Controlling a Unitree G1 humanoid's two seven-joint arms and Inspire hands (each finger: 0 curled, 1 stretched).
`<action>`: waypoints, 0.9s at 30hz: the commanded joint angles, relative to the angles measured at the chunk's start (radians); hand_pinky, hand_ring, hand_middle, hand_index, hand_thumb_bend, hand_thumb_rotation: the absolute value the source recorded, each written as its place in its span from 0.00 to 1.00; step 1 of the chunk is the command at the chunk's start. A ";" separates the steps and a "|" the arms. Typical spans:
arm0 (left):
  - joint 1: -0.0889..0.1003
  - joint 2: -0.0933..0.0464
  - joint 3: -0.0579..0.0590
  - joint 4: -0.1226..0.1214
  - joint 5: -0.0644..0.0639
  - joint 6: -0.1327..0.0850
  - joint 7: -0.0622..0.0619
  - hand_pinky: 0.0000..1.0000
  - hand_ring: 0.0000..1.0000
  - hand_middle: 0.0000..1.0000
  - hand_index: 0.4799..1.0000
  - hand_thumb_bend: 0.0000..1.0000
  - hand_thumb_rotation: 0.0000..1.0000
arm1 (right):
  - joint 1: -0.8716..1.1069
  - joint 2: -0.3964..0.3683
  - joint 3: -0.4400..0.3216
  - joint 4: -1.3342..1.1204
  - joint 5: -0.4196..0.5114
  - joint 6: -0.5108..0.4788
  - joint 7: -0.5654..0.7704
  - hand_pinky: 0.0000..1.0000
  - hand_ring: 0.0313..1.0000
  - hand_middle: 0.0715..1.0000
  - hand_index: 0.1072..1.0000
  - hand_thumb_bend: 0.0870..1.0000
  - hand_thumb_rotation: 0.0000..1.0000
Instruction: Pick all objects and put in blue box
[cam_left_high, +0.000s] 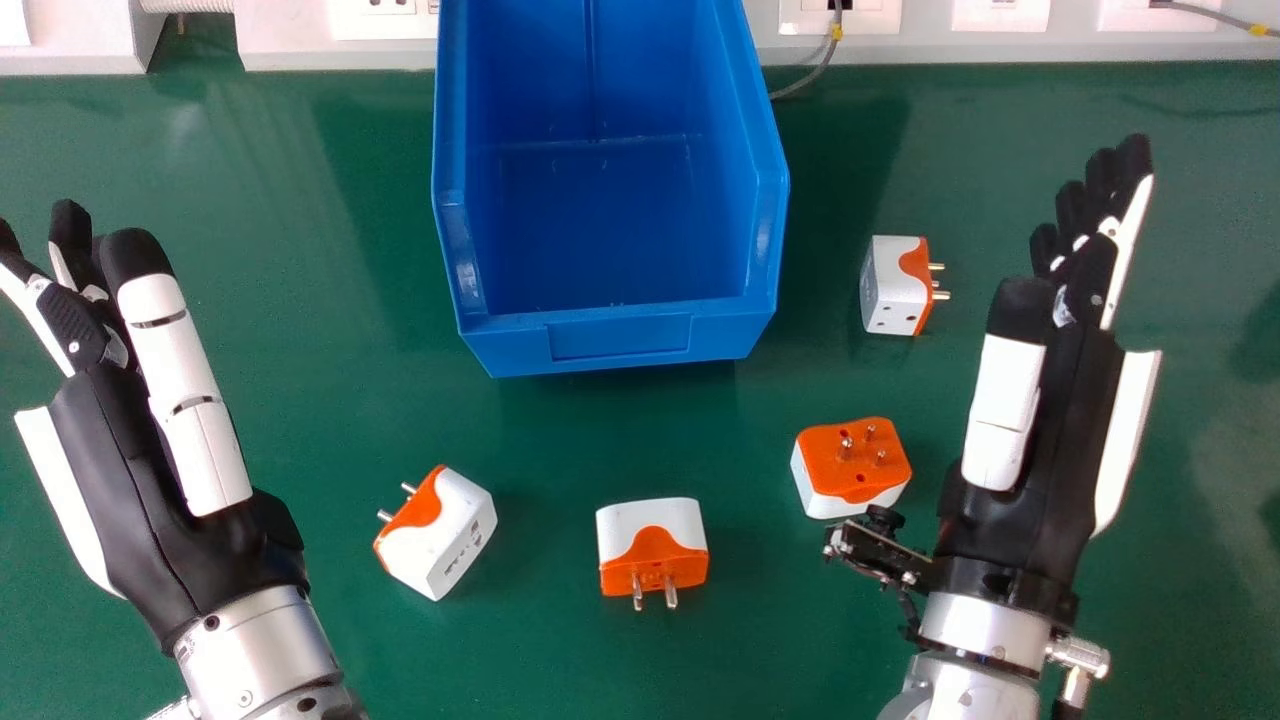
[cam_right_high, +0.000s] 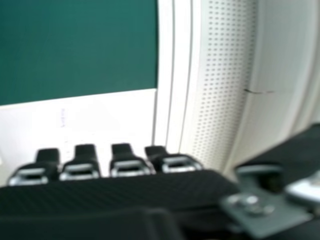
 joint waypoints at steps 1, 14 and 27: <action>-0.013 -0.085 -0.002 -0.010 0.008 -0.017 -0.001 0.97 0.99 0.99 0.97 0.54 0.84 | -0.036 0.118 0.002 -0.010 -0.007 -0.020 -0.004 0.98 0.99 0.99 0.99 0.68 1.00; 0.006 -0.082 -0.003 -0.021 0.005 -0.020 -0.007 0.97 0.99 0.99 0.97 0.54 0.84 | -0.019 0.123 0.011 -0.020 -0.010 -0.027 -0.008 0.98 0.99 0.99 0.99 0.67 1.00; 0.022 -0.085 -0.006 -0.034 0.010 -0.013 -0.004 0.97 0.99 0.99 0.97 0.53 0.85 | -0.004 0.121 0.019 -0.033 -0.010 -0.019 -0.003 0.98 0.99 0.99 1.00 0.66 1.00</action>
